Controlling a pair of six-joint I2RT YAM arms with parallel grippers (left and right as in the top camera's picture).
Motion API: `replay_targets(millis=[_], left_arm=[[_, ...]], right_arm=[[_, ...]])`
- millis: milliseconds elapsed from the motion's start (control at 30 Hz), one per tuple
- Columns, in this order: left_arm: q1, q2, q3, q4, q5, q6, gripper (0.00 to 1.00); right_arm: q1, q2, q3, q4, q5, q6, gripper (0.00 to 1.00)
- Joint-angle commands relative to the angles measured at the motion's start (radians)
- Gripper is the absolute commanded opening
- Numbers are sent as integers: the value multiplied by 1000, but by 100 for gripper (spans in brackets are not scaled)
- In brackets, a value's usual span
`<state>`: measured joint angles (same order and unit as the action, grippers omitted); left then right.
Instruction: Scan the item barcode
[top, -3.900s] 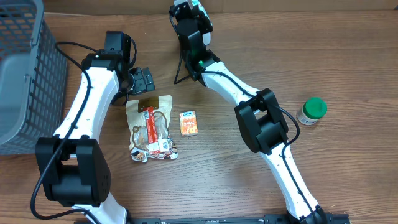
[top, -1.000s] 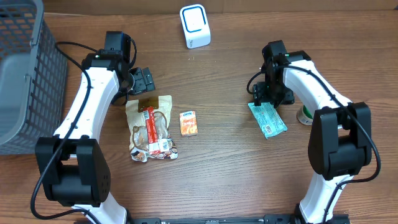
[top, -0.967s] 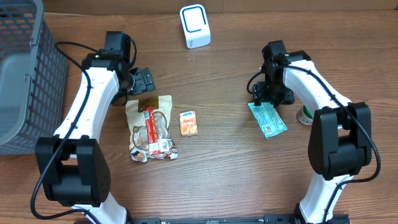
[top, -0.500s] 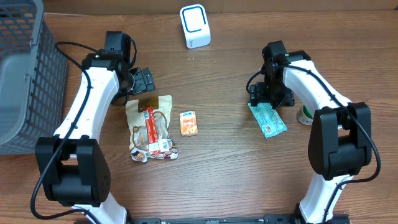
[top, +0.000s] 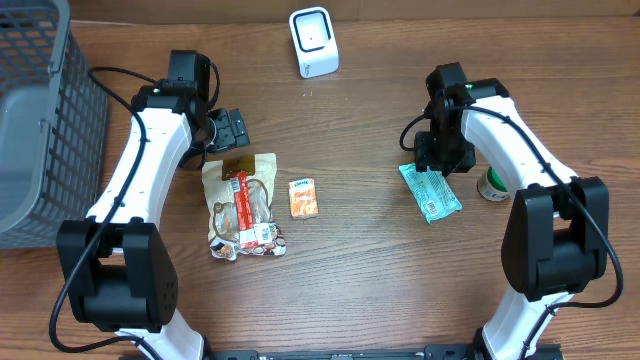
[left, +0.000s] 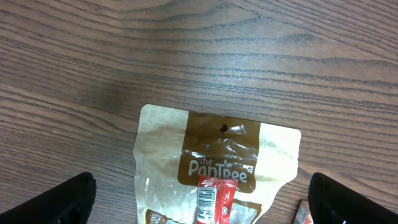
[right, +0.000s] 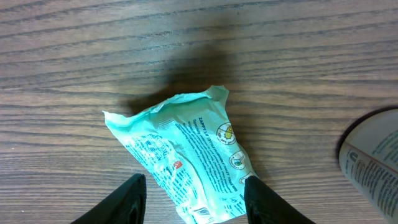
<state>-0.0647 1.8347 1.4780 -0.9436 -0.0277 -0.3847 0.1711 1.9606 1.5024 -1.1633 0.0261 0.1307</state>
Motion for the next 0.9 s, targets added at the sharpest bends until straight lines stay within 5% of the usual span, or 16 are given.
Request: replay_targets(millis=[0,533,867], left_arm=[[1,-11,11,2,-8,19,100],[-2,-11,11,2,-6,19,100],[-1,-11,11,2,-6,19,100]], right_arm=[[8,-36,6,15,-6,4,48],[14,-34,-294,332,-2,3,43],[14,-74,-152,211,-3,4,48]])
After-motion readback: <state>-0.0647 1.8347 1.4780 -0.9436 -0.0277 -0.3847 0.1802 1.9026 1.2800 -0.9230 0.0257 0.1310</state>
